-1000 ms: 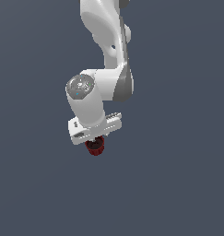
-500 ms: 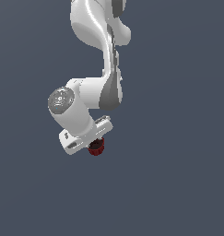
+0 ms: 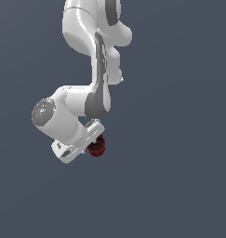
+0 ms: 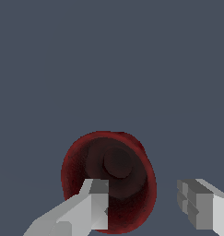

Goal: Pick up the object and move it to a goal position.

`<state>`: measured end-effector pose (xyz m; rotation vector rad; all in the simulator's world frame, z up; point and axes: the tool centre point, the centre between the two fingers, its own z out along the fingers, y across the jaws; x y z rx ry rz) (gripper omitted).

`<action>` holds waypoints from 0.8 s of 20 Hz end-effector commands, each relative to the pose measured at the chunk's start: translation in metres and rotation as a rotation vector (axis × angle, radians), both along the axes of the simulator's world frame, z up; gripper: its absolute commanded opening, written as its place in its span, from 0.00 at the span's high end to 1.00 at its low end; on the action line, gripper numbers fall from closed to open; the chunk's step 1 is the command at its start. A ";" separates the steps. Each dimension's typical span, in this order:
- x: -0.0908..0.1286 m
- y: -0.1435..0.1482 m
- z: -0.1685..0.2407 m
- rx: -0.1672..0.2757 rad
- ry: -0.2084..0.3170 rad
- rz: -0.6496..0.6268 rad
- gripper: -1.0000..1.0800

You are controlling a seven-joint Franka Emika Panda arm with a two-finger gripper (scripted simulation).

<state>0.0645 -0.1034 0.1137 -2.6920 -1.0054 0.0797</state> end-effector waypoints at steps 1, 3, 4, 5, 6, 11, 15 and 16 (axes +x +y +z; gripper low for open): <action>0.001 -0.004 -0.003 0.020 -0.004 0.031 0.38; 0.002 -0.008 -0.004 0.033 -0.006 0.048 0.38; 0.002 -0.009 -0.005 0.038 -0.007 0.056 0.38; 0.002 -0.010 -0.006 0.043 -0.008 0.063 0.38; 0.002 -0.011 -0.006 0.047 -0.009 0.068 0.38; 0.003 -0.014 -0.008 0.058 -0.012 0.084 0.38; 0.002 -0.013 -0.009 0.056 -0.011 0.081 0.38; 0.002 -0.013 -0.011 0.056 -0.011 0.081 0.38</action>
